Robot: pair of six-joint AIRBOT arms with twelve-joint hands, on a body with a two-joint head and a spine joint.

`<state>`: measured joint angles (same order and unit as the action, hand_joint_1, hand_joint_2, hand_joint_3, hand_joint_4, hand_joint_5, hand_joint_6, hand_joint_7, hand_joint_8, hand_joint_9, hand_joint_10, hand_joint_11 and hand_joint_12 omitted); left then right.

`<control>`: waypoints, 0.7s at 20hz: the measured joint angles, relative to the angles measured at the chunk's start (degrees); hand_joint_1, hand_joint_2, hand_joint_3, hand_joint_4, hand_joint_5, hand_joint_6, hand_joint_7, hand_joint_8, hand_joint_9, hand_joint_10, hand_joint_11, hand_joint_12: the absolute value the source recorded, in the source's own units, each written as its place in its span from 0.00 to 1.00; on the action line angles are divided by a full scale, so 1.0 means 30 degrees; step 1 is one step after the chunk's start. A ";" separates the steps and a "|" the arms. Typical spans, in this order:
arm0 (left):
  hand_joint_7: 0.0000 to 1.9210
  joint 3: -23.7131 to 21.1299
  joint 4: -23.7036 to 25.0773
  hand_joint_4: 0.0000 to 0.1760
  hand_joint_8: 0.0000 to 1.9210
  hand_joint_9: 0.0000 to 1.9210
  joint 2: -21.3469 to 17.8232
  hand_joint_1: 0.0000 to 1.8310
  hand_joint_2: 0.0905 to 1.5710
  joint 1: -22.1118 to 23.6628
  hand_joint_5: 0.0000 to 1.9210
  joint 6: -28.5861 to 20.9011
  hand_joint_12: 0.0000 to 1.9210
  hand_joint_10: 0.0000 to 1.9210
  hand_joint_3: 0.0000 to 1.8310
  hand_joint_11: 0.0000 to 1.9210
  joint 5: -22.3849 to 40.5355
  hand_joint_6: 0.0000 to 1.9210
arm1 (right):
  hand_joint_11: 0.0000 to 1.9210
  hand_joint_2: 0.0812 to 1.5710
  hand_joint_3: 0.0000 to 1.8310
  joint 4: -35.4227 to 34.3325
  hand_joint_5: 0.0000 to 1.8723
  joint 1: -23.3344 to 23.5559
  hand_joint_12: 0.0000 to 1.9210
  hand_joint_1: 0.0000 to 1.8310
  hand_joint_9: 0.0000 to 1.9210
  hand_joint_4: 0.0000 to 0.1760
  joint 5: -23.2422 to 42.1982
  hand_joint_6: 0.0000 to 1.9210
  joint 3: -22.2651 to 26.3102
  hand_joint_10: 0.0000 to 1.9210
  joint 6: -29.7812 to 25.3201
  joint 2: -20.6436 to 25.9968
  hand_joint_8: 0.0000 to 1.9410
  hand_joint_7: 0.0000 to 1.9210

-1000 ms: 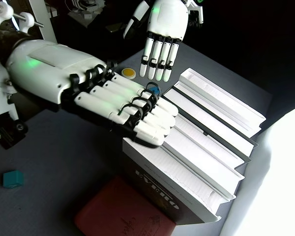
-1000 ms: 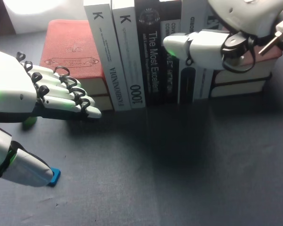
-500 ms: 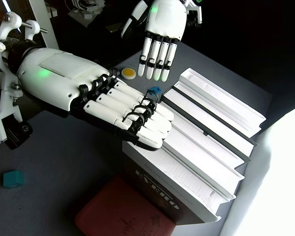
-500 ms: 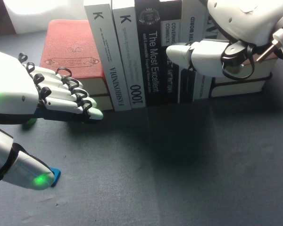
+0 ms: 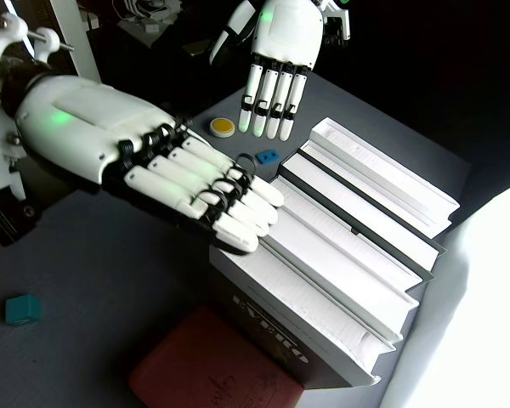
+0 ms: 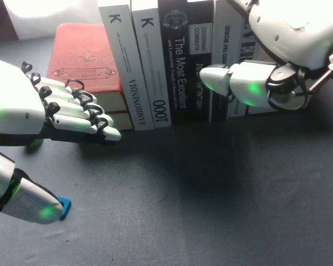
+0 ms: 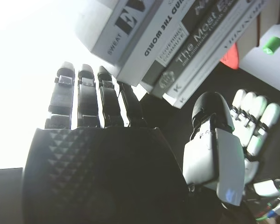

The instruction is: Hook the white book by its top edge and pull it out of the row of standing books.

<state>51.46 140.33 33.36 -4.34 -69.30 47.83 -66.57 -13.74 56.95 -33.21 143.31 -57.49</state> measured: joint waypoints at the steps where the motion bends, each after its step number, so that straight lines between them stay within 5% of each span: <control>1: 0.00 0.0007 0.0000 0.00 0.00 0.00 0.0000 0.00 0.71 0.0000 0.00 0.0000 0.00 0.00 0.00 0.00 -0.0007 0.00 | 0.00 0.69 0.00 -0.0211 0.02 0.0015 0.00 0.00 0.00 0.00 0.0051 0.00 0.0095 0.00 0.0175 0.0058 0.00 0.00; 14: 0.00 0.0000 0.0000 0.00 0.00 0.00 0.0000 0.00 0.71 0.0000 0.00 -0.0007 0.00 0.00 0.00 0.00 0.0007 0.00 | 0.00 0.70 0.00 -0.2098 0.02 -0.0007 0.00 0.00 0.00 0.00 0.0860 0.01 0.4146 0.00 0.2127 0.2448 0.00 0.01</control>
<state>51.46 140.33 33.36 -4.34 -69.32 47.86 -72.86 -13.76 59.53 -20.78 149.69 -50.15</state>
